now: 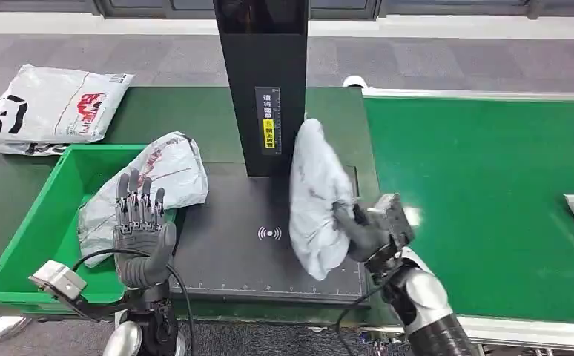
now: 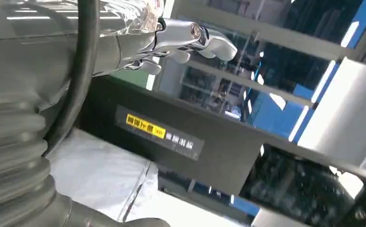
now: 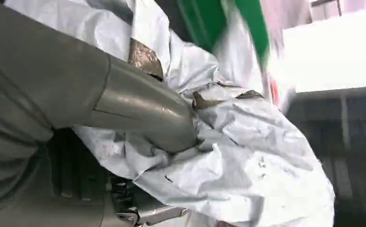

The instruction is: Moved the parcel from conveyor to table for the left to box.

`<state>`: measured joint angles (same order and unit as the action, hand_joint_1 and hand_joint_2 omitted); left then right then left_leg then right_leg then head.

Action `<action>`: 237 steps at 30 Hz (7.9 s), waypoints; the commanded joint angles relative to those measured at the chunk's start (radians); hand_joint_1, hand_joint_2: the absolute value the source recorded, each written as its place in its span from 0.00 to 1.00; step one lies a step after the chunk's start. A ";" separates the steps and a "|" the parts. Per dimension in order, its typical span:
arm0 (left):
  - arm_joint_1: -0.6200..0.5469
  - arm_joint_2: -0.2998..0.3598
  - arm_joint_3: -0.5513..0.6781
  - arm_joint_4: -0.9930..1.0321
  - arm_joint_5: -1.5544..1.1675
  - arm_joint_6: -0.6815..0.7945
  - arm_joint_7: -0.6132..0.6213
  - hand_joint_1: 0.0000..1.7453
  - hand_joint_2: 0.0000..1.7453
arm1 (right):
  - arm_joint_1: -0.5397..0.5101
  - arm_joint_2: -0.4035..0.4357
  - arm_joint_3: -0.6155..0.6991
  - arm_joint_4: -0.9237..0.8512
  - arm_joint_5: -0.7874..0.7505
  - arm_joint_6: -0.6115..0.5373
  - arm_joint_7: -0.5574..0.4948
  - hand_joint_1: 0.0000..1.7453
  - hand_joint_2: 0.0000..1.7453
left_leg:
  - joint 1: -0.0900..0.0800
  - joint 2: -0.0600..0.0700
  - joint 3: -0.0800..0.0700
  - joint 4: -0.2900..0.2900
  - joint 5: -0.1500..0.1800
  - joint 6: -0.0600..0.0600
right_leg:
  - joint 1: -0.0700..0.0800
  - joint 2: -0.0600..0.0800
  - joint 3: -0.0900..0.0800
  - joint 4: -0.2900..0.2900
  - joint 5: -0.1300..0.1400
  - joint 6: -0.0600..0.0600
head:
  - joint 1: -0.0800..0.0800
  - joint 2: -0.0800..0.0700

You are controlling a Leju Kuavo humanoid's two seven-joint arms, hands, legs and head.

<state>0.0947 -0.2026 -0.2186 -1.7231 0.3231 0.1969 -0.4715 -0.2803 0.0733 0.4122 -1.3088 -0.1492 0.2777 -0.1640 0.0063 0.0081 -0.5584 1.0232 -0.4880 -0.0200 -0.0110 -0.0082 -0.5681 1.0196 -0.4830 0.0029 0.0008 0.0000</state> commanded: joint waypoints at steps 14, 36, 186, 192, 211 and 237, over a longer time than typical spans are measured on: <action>-0.044 0.004 0.012 0.026 0.002 0.068 0.001 0.00 1.00 | 0.048 -0.003 0.286 0.032 -0.062 -0.054 0.002 0.00 1.00 | 0.000 -0.004 -0.002 -0.001 0.001 0.000 | -0.001 -0.003 -0.001 -0.002 0.001 -0.001 | 0.000 0.000; 0.023 0.077 -0.038 -0.035 -0.476 0.133 0.040 0.00 1.00 | 0.111 -0.018 -0.272 -0.183 -0.151 -0.282 -0.116 0.00 0.00 | 0.000 -0.006 -0.003 0.000 0.001 0.001 | -0.002 -0.005 -0.001 -0.002 0.001 0.000 | 0.000 0.000; -0.884 0.374 -0.243 1.337 -1.894 -0.207 0.784 1.00 1.00 | 0.170 0.133 -0.370 -0.383 -0.071 -0.438 -0.278 0.00 1.00 | -0.007 0.003 -0.032 -0.015 0.042 -0.008 | -0.005 0.011 -0.048 0.000 0.043 -0.010 | -0.003 0.000; -0.867 0.370 -0.253 1.326 -1.894 -0.221 0.782 1.00 1.00 | 0.173 0.129 -0.377 -0.392 -0.068 -0.430 -0.277 0.00 1.00 | -0.006 0.002 -0.031 -0.017 0.043 -0.008 | -0.004 0.010 -0.046 -0.004 0.044 -0.010 | -0.003 0.000; -0.817 0.487 -0.140 1.084 -1.894 0.093 1.137 1.00 1.00 | 0.213 0.105 -0.356 -0.488 -0.055 -0.436 -0.225 0.00 1.00 | -0.004 0.001 -0.033 -0.014 0.042 -0.008 | -0.002 0.009 -0.047 -0.002 0.043 -0.011 | -0.003 0.000; -0.837 0.406 0.060 1.072 -1.894 0.233 1.036 0.00 0.00 | 0.218 0.082 -0.309 -0.459 -0.065 -0.485 -0.232 0.00 1.00 | -0.002 -0.002 -0.037 -0.013 0.044 -0.009 | -0.001 0.006 -0.050 -0.002 0.043 -0.011 | -0.003 0.000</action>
<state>-0.6909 0.2613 -0.2483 -0.7202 -1.5347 0.4215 0.5612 -0.0539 0.1923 0.0973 -1.7941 -0.2094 -0.1999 -0.3959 0.0014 0.0098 -0.5959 1.0100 -0.4445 -0.0301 -0.0150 0.0008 -0.6213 1.0209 -0.4400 -0.0087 -0.0019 0.0000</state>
